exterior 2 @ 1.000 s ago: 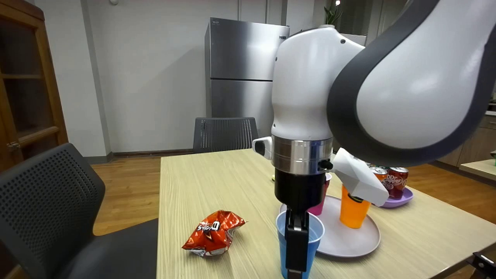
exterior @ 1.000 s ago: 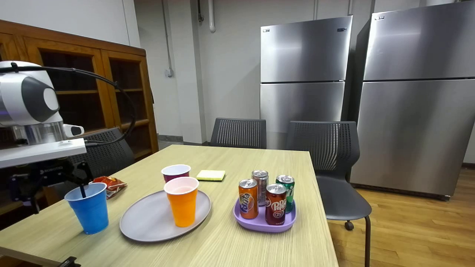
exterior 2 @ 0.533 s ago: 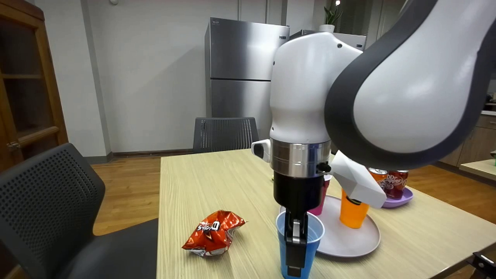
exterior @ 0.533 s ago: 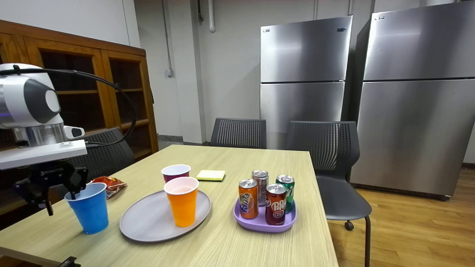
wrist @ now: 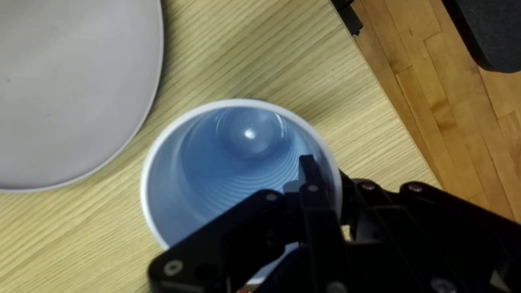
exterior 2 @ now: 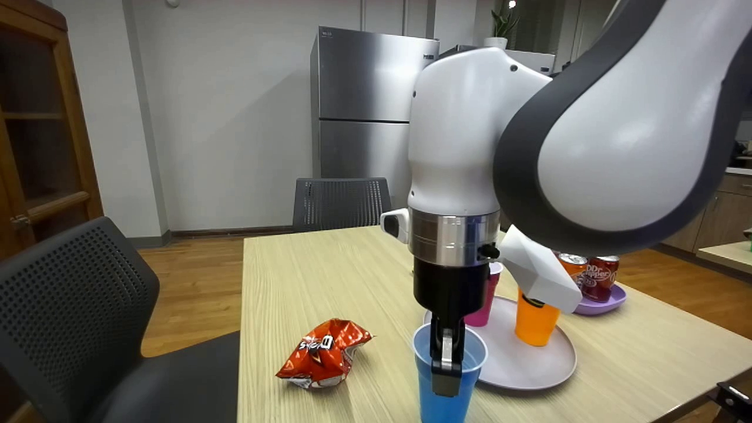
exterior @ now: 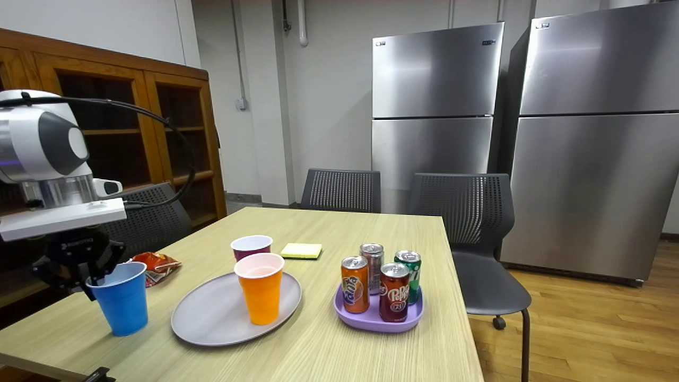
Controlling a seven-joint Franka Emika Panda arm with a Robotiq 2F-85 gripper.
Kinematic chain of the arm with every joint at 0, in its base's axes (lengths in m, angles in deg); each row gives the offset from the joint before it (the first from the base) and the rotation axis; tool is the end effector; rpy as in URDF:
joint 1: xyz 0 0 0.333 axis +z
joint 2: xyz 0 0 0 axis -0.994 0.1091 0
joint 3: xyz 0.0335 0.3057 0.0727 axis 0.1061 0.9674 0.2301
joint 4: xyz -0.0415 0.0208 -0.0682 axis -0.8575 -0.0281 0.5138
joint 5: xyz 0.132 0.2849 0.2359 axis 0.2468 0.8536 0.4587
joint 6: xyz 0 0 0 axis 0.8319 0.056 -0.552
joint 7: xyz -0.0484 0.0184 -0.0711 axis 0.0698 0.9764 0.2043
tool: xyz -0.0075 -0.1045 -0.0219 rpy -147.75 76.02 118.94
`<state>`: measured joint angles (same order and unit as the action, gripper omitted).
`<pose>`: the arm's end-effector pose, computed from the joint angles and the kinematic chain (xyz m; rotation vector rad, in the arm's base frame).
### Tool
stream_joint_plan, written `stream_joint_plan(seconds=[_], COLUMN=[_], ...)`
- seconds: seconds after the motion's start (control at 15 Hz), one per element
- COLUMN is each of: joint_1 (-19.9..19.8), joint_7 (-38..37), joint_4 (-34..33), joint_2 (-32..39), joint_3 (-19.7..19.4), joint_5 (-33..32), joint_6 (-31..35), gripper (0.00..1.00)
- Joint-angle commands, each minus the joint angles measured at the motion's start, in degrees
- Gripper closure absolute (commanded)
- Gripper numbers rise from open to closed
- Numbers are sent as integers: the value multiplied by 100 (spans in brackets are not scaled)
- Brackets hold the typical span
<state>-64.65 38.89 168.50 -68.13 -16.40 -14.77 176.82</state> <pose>0.3376 0.2479 0.1909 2.7189 1.4904 -0.0466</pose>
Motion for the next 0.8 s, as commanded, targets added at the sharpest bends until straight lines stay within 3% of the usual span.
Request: stream_joint_plan(seconds=[0.0, 0.73], joint_1=[-37, -140], joint_7=[-223, -105], joint_4=[-23, 178], joint_2=[-37, -621], joint_3=[-1, 29], joint_5=[-204, -26], joint_6=[-13, -55], gripper=[99, 99])
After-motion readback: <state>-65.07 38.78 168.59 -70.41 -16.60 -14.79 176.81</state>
